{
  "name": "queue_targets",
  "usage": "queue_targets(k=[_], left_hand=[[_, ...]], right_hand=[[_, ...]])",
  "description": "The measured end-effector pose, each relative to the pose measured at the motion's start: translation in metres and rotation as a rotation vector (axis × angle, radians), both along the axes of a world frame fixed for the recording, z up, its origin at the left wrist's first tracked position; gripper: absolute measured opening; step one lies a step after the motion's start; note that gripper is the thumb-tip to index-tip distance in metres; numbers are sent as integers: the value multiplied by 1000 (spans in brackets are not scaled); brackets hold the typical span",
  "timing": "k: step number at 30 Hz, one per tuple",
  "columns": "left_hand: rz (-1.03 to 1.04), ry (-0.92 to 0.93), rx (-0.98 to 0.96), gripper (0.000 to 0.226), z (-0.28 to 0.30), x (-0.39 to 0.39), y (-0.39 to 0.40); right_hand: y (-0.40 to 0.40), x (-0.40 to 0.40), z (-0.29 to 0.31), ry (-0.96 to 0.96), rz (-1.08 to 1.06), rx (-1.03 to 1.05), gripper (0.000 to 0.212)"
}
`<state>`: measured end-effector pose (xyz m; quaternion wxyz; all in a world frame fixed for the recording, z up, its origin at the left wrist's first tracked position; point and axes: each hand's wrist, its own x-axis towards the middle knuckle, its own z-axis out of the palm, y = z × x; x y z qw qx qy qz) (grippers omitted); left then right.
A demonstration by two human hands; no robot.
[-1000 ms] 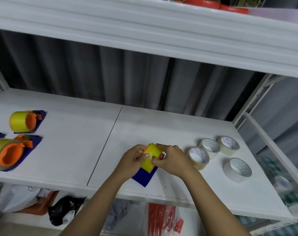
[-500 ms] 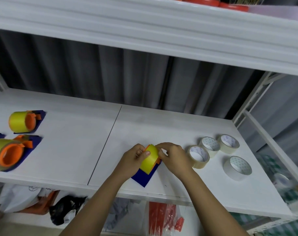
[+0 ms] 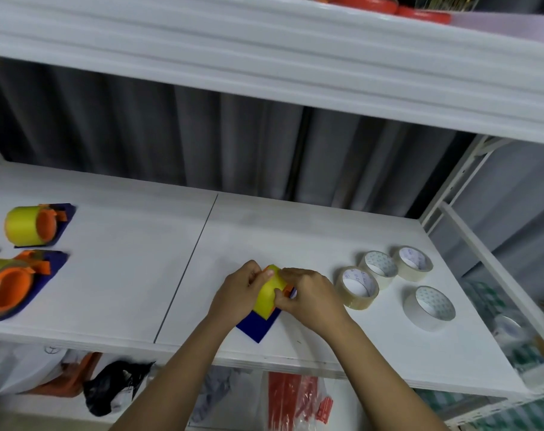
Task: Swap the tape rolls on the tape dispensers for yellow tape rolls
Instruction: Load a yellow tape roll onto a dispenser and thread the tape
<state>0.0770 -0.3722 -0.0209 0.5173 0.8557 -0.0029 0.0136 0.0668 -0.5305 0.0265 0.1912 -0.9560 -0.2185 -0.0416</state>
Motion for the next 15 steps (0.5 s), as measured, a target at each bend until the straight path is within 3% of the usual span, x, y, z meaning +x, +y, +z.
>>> queue_targets(k=[11,15], left_hand=[[32,23,32,37,-3,1,-2],[21,26,47,36,-1,-1,-2]], right_hand=[[-7,4,-4,146,-38,244,21],[-6,4,-10,68,-13,158,11]])
